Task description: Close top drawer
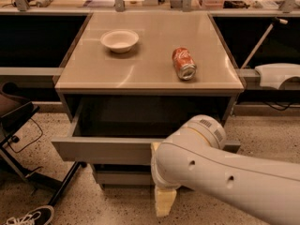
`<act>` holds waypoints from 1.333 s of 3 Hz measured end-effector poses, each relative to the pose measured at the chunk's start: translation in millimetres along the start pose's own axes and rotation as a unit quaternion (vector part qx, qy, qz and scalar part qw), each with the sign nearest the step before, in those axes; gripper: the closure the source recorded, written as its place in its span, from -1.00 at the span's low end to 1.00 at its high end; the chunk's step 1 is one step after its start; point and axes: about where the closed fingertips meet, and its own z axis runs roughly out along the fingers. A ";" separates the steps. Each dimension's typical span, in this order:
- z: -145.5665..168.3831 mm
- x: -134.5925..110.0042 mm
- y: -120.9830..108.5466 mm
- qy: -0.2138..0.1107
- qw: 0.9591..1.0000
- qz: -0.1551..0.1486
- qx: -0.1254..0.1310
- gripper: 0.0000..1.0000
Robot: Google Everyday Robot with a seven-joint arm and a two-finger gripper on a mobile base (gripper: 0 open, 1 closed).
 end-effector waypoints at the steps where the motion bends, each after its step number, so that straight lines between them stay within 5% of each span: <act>1: -42.5 46.0 50.8 0.013 0.997 0.061 0.049 -1.00; 2: -54.2 43.3 50.7 0.013 0.995 0.076 0.057 -1.00; 4: 4.0 47.4 -8.3 -0.004 0.997 0.072 0.026 -1.00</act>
Offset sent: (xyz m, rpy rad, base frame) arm -0.0339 -0.0307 0.0072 0.0172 -0.0366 -0.0709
